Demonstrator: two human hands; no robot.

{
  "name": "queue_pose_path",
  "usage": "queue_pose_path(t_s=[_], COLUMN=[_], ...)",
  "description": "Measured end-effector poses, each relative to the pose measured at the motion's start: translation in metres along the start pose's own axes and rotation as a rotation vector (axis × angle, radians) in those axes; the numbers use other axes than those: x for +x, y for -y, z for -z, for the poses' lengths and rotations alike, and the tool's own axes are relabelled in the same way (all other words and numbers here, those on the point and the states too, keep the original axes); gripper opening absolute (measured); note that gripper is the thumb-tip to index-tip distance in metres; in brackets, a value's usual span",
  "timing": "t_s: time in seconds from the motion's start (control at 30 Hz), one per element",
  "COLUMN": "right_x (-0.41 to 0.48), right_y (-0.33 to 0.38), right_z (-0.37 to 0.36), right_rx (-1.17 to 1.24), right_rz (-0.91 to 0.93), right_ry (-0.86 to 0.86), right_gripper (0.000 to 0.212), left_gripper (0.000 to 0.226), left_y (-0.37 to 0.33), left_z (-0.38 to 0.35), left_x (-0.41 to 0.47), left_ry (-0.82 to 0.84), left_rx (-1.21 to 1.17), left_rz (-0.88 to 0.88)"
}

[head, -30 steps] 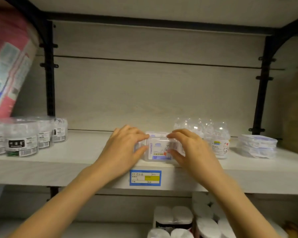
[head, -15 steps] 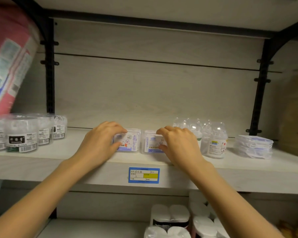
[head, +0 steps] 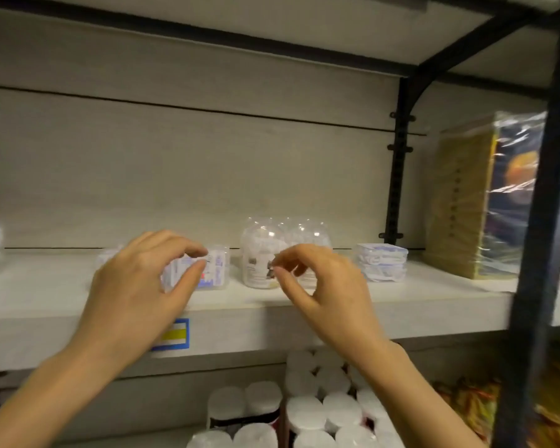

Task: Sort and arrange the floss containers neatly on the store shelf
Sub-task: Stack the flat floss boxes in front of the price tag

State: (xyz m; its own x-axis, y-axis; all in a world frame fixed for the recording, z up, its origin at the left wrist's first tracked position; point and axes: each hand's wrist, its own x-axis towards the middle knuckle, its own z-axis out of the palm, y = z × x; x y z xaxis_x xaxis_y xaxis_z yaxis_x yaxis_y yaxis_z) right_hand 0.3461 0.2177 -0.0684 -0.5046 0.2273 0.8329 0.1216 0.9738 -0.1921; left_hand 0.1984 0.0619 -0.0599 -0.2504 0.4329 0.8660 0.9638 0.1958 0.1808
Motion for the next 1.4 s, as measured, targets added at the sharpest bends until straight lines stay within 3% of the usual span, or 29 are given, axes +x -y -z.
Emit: queue_pose_path(t_s=[0.07, 0.17, 0.27, 0.5, 0.63, 0.77, 0.9, 1.0, 1.1, 1.2, 1.4], right_x=[-0.002, 0.002, 0.013, 0.034, 0.037, 0.035, 0.031, 0.027, 0.012, -0.01, -0.022], right_y=[-0.029, -0.083, -0.142, -0.21, -0.226, -0.233, -0.232, -0.226, -0.217, -0.209, -0.196], right_z=[0.027, 0.067, 0.096, 0.103, 0.09, 0.081, 0.081, 0.088, 0.099, 0.105, 0.112], right_rx=[0.117, 0.158, 0.126, 0.014, 0.005, 0.043, 0.087, 0.263, 0.49, 0.616, 0.641], right_rz=[-0.091, -0.215, -0.328, -0.52, -0.561, -0.542, -0.474, -0.397, -0.318, -0.274, -0.26], right_ry=[-0.007, -0.096, -0.049, 0.305, 0.471, 0.502, 0.44, 0.189, -0.015, -0.024, -0.044], right_gripper=[0.007, 0.005, 0.013, 0.048, 0.054, 0.054, 0.045, 0.032, 0.023, 0.026, 0.025], left_gripper=[0.004, 0.006, 0.011, 0.035, 0.042, 0.049, 0.031, 0.016, 0.036, 0.043, 0.035], left_y=[-0.034, -0.087, -0.134, -0.172, -0.161, -0.163, -0.154, -0.16, -0.175, -0.183, -0.183], left_z=[-0.017, -0.046, -0.083, -0.173, -0.202, -0.215, -0.219, -0.205, -0.181, -0.167, -0.156], left_x=[0.002, 0.003, 0.013, 0.082, 0.102, 0.107, 0.101, 0.099, 0.09, 0.07, 0.053], left_ry=[0.047, 0.127, 0.236, 0.364, 0.415, 0.555, 0.461, 0.301, 0.109, 0.036, 0.029], left_rx=[-0.14, -0.295, -0.396, -0.293, -0.066, -0.03, -0.293, -0.531, -0.77, -0.854, -0.869], left_rz=[-0.006, 0.02, 0.097, 0.301, 0.37, 0.411, 0.477, 0.426, 0.362, 0.376, 0.384])
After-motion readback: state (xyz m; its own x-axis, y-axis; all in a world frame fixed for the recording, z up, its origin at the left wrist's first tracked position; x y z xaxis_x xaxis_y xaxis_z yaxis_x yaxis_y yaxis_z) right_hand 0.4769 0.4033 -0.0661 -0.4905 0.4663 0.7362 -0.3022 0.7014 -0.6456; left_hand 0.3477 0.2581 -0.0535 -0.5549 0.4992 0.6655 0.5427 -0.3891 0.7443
